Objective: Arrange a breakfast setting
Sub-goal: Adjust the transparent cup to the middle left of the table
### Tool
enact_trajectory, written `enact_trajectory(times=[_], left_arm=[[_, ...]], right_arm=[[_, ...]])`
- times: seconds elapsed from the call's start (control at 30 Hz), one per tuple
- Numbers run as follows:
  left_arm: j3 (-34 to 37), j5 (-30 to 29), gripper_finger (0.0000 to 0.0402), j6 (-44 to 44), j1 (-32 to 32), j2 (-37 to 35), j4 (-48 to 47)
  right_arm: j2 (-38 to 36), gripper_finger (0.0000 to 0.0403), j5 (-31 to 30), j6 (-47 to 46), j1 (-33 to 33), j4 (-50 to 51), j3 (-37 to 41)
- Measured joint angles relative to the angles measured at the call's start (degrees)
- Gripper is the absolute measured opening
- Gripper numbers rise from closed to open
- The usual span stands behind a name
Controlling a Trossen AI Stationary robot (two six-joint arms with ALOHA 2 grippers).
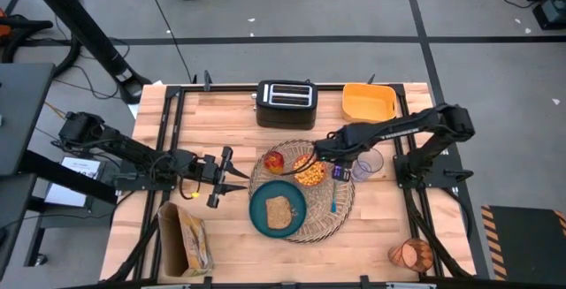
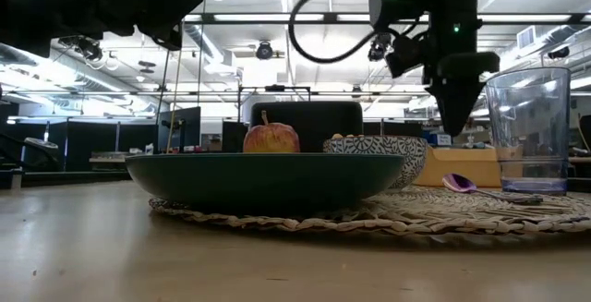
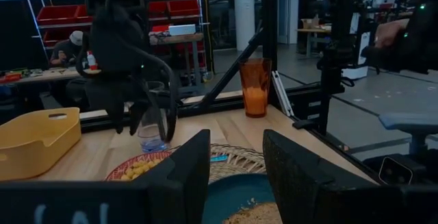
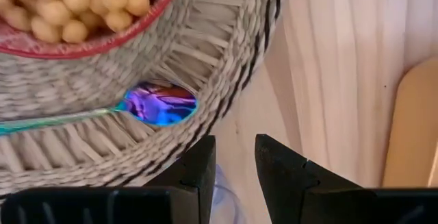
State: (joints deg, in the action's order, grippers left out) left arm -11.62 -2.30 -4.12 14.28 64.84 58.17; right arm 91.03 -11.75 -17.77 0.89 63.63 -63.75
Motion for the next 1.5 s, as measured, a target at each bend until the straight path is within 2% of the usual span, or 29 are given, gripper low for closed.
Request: enact_trajectory(times=[0.6,1.23,1.5], left_arm=[[0.00,0.02,0.0144,0.15,0.00,0.00,-0.26],[0.00,0.02,0.0144,0.26,0.00,0.01,-0.45],[0.00,0.02,0.0144,0.42,0.00,0.00,-0.49]], right_arm=[[1.63,0.0110,0.21,-1.91,0.09,6.95,2.00],[1.58,0.0110,1.38,-6.76,0.26,19.38,3.91],[1.56,0.0110,2.69,-6.76,0.97,19.87,3.91]])
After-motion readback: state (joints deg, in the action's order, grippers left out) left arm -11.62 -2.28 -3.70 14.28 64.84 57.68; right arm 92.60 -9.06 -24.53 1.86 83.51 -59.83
